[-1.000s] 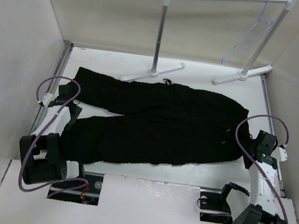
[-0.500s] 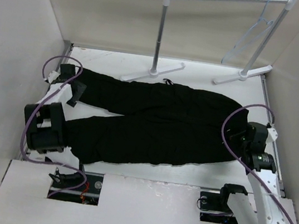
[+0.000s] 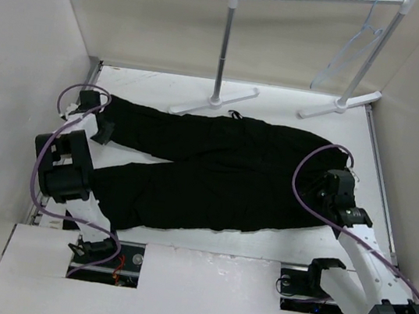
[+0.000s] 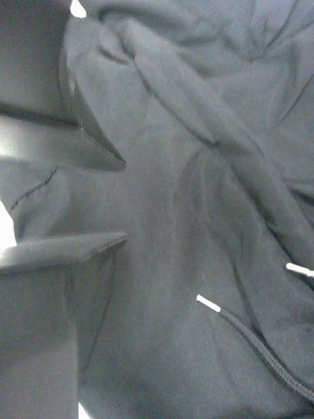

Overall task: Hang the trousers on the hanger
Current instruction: Flatten out the trousers at the center of the board.

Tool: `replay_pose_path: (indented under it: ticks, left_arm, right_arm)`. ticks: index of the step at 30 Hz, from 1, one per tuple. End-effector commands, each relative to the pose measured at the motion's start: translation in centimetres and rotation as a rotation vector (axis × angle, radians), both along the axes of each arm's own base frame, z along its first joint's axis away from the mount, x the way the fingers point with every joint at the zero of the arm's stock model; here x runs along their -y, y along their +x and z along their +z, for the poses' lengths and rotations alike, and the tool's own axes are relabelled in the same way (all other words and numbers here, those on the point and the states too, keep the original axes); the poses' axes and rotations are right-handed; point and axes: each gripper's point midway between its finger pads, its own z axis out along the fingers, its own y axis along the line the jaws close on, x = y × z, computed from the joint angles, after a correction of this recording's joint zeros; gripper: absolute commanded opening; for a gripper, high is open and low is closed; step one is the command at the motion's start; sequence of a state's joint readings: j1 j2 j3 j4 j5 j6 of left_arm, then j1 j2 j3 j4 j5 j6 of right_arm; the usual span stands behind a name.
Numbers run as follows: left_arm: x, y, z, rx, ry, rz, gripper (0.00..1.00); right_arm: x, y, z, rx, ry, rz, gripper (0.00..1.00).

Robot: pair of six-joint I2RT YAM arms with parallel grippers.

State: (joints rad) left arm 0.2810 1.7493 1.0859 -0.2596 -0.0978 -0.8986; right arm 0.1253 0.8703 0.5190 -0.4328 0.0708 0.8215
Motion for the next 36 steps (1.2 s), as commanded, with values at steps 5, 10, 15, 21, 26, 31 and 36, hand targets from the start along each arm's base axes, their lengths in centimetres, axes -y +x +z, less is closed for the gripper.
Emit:
replay_pose_path:
  ticks: [5,10,15,21,26,31,36]
  left_arm:
    - [-2.8,-3.3,9.4,0.061,0.2,0.081,0.25]
    - [-3.7,-5.1,10.5,-0.004,0.26,0.064,0.6]
    - [-5.6,-4.2,9.5,0.035,0.22,0.097,0.61]
    - [-5.1,1.0,5.7,0.066,0.102,0.015,0.56]
    - [-5.2,2.0,3.2,0.03,0.099,0.017,0.36]
    - [-7.7,-0.8,1.9,-0.068,0.143,0.122,0.11]
    - [-9.0,-2.4,4.8,-0.07,0.225,0.173,0.19]
  right_arm:
    - [1.8,1.0,-2.1,-0.049,-0.042,-0.066,0.69]
    - [1.3,1.9,-1.8,-0.038,-0.021,-0.065,0.74]
    - [0.0,2.9,-1.2,-0.007,0.011,-0.018,0.61]
    - [-2.2,3.4,-0.8,0.01,0.059,0.057,0.21]
    - [-2.2,3.1,-0.8,0.011,0.059,0.056,0.27]
    - [0.0,3.5,0.4,0.036,0.042,-0.03,0.47]
    - [1.3,6.2,4.4,0.123,0.046,-0.087,0.61]
